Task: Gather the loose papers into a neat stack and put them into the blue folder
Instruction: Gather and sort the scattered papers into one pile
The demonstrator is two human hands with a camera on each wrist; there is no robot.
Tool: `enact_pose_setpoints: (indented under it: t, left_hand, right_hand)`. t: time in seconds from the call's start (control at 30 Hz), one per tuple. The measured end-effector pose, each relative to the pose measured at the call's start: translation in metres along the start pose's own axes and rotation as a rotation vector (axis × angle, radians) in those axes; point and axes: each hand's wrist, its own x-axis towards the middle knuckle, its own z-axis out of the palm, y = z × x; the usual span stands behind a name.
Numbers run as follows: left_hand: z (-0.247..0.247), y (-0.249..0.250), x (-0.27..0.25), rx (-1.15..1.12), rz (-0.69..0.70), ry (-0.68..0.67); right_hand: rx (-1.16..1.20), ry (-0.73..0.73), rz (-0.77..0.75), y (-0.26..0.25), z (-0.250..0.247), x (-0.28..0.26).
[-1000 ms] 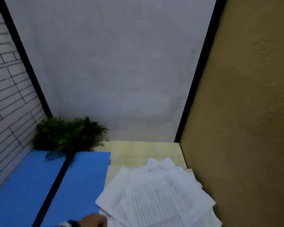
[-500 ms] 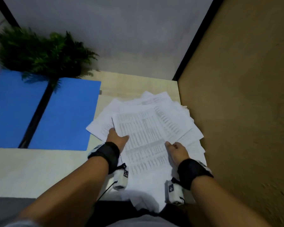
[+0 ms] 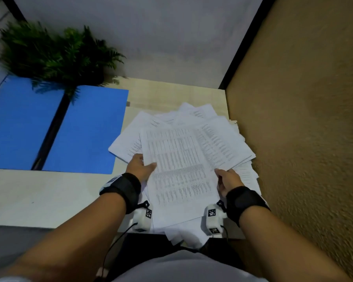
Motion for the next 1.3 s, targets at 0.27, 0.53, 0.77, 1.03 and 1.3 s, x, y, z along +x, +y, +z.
enact_pose_setpoints:
  t: [0.27, 0.53, 0.77, 1.03, 1.3]
  left_hand:
    - [0.020, -0.018, -0.004, -0.090, -0.092, -0.022]
    - [0.011, -0.026, -0.002, -0.098, -0.071, 0.011]
    - [-0.014, -0.032, 0.000, -0.097, -0.113, 0.136]
    - [0.006, -0.033, -0.005, -0.103, -0.059, 0.040]
    - [-0.002, -0.028, -0.006, -0.005, -0.058, 0.009]
  right_hand:
    - [0.028, -0.108, -0.043, 0.010, 0.012, 0.001]
    - [0.095, 0.144, -0.082, 0.003, -0.004, -0.006]
    - [-0.432, 0.345, -0.238, -0.028, -0.032, -0.018]
    - [-0.440, 0.008, -0.189, -0.017, -0.023, -0.009]
    - [-0.955, 0.063, -0.262, -0.047, -0.026, -0.009]
